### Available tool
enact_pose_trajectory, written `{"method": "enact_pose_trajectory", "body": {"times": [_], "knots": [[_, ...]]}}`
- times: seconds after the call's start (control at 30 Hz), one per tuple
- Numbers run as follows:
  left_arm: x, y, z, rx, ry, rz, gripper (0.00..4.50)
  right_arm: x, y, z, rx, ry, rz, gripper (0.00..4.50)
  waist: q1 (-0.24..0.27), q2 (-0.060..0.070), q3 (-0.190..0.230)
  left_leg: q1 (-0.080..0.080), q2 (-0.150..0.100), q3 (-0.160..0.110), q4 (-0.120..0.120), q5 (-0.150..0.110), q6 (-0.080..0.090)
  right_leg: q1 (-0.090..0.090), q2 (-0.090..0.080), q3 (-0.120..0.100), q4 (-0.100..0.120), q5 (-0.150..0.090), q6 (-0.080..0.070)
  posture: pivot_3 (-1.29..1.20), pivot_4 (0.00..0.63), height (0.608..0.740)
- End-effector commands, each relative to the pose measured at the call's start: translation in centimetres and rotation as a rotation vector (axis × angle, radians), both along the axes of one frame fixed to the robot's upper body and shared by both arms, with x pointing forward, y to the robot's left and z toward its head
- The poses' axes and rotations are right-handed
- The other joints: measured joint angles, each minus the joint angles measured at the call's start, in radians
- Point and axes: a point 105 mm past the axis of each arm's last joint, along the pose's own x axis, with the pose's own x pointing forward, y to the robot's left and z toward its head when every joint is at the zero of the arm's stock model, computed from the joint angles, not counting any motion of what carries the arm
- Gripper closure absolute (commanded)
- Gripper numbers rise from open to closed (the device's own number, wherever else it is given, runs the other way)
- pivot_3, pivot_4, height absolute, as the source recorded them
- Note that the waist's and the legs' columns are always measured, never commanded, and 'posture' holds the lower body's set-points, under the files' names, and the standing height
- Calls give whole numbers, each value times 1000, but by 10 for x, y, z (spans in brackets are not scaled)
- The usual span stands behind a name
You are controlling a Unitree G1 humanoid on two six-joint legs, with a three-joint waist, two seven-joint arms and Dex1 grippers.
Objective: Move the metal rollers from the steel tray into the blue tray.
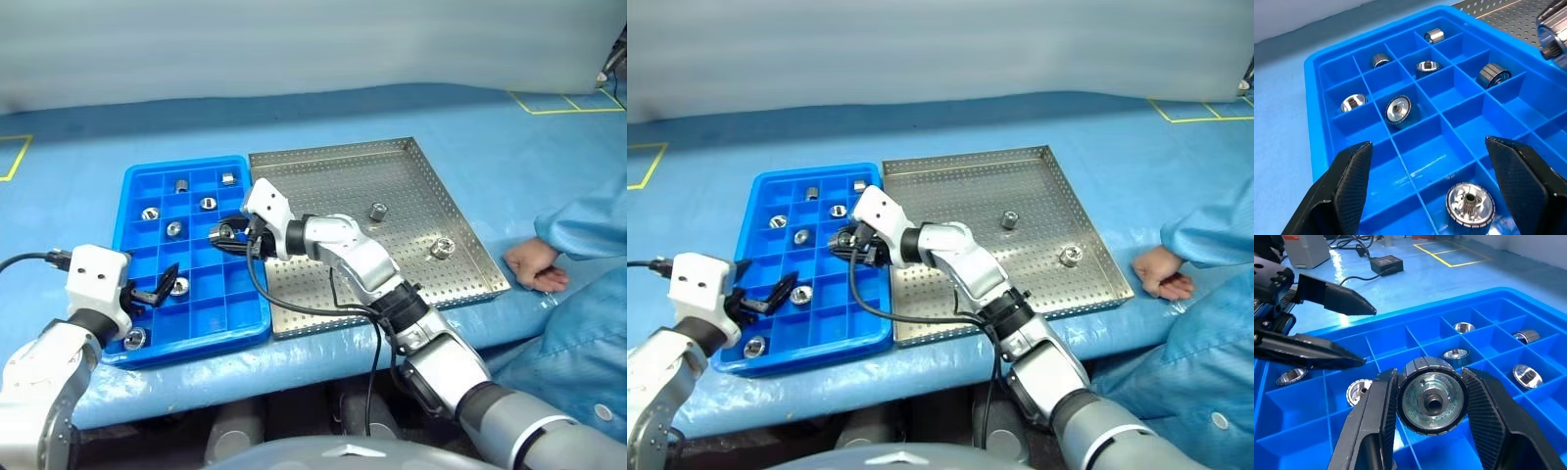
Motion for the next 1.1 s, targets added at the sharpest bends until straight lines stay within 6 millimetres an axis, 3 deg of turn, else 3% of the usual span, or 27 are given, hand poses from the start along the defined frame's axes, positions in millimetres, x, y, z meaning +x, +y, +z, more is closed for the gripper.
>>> {"method": "enact_pose_trajectory", "body": {"times": [0.03, 0.4, 0.53, 0.7, 0.9, 0.97, 1.1], "knots": [[-6, -2, 13, 13, -63, 14, 462, -3, 11, 8, 51, -11, 48, 2798, 6, 0, 0, 0, 0, 0, 0, 0, 0, 0, 0, 0, 0, 0, 0, 104, 150, 740], [-11, -3, 10, 7, -53, 22, 462, 5, 29, -14, 9, 50, 40, 2798, 34, 1, 0, 1, -1, -1, 0, 2, -4, 0, 2, -6, 0, 0, -5, 150, 150, 740], [-12, -3, 7, 6, -47, 26, 462, 13, 30, -14, 26, 34, 0, 1567, 36, 1, 0, 1, -1, -1, -1, 2, -5, 1, 2, -9, 1, -1, -7, 150, 150, 740], [-9, -9, 4, -13, -44, 4, 462, 19, 20, -4, 56, -48, -44, 1567, 35, 1, 1, 1, -1, -2, -1, 3, -5, 1, 2, -10, 1, -1, -8, 129, 150, 740], [1, -28, 10, -97, -92, -77, 462, 21, -20, 12, 36, -160, -152, 1567, 39, 1, 0, 0, -1, -5, -2, 2, -6, 2, 2, -12, 0, -1, -8, 89, 150, 740], [7, -43, 13, -143, -114, -146, 462, 25, -55, 13, -24, -201, -253, 1567, 45, 1, 0, 0, -1, -6, -1, 2, -6, 2, 1, -12, 0, -2, -8, 48, 150, 740], [18, -52, 8, -149, -101, -191, 462, 29, -103, 12, -97, -230, -429, 1567, 34, 2, 0, -1, -3, -5, 0, 2, -6, 3, -1, -12, 0, -2, -8, -19, 150, 740]]}}
